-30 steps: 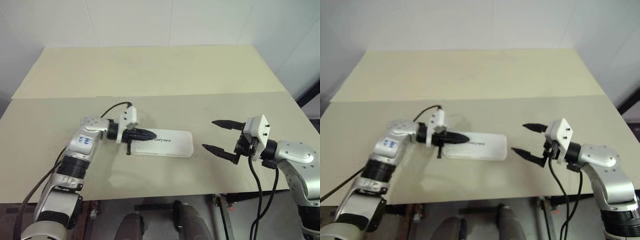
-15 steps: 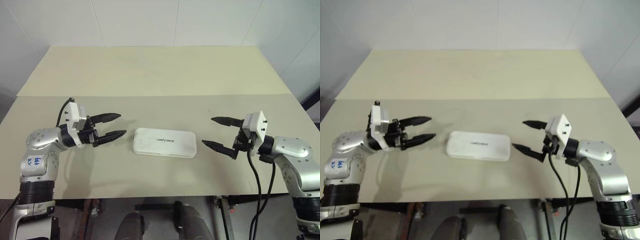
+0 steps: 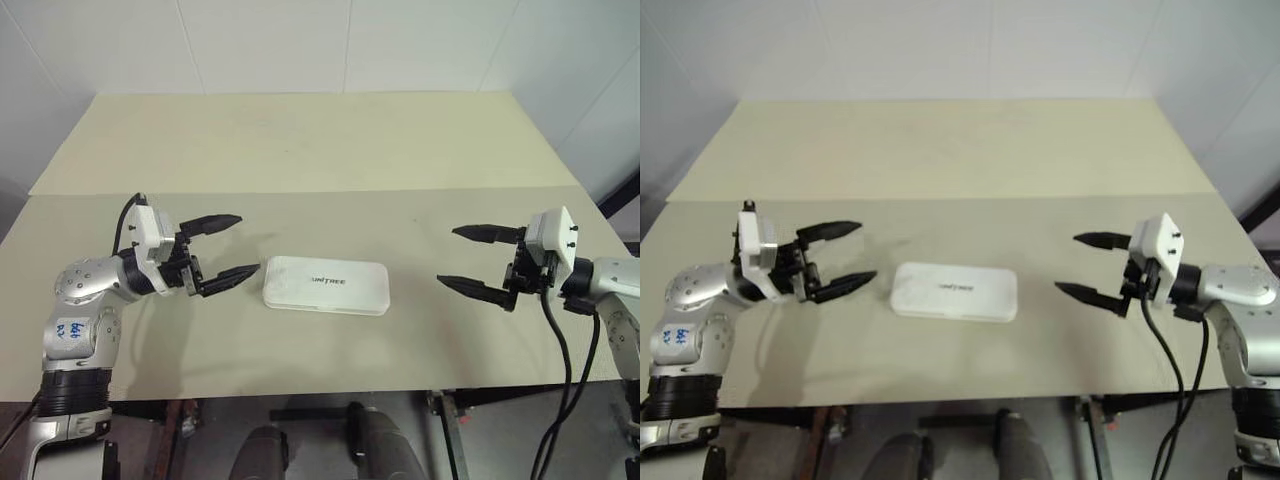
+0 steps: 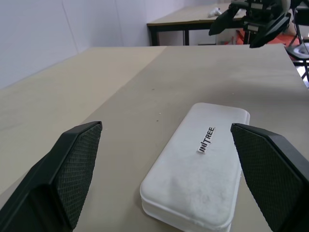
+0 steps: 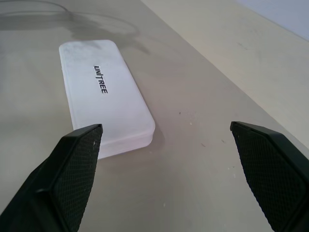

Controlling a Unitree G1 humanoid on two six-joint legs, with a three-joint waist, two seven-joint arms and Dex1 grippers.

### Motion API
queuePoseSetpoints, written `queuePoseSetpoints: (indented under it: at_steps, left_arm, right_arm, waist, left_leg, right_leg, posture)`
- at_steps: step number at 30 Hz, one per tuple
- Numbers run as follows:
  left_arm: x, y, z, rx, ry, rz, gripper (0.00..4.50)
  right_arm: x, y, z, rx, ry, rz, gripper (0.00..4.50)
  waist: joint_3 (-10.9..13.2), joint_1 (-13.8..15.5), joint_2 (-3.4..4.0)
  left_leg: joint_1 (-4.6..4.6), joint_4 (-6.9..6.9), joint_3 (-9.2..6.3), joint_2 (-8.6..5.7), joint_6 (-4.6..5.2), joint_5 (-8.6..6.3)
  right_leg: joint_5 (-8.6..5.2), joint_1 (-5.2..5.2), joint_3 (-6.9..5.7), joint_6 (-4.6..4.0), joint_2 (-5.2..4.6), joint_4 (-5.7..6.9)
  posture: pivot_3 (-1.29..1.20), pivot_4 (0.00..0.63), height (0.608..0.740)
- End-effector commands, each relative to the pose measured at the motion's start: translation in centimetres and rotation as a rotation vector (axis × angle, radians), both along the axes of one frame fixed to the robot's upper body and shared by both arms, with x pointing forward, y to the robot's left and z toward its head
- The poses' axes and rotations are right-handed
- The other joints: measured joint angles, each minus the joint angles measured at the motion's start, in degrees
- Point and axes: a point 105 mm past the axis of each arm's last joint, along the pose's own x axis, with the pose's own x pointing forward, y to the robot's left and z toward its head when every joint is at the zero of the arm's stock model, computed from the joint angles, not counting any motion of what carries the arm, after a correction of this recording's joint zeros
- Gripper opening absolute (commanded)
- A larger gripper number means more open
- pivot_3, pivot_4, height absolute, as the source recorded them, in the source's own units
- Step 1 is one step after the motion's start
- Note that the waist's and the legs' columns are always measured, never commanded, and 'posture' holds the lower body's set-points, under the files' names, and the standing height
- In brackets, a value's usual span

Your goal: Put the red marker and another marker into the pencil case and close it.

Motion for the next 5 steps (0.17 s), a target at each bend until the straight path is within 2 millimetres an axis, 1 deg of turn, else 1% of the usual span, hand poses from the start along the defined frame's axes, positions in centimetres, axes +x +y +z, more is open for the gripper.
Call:
queuePoseSetpoints:
  at_steps: [1, 5]
  left_arm:
    - [-0.3, 0.47, 0.17, 0.026, -0.023, 0.022, 4.48]
    - [-0.53, 1.04, 0.04, 0.034, -0.015, 0.048, 4.48]
  right_arm:
    - [0.1, -0.23, 1.44, -0.011, -0.063, 0.003, 4.5]
    - [0.45, 0.2, 1.55, -0.006, -0.072, 0.003, 4.5]
  waist:
    - [0.0, -0.1, 0.0]
    - [0.0, -0.1, 0.0]
  left_leg:
    - [0.0, 0.0, 0.02, 0.0, 0.0, 0.0]
    - [0.04, -0.02, 0.0, 0.03, 0.0, 0.0]
  right_leg:
    - [0.0, 0.0, 0.01, 0.0, 0.0, 0.0]
    - [-0.01, -0.01, 0.0, -0.03, 0.02, 0.02]
  posture:
    - [0.0, 0.15, 0.74]
    - [0.0, 0.15, 0.74]
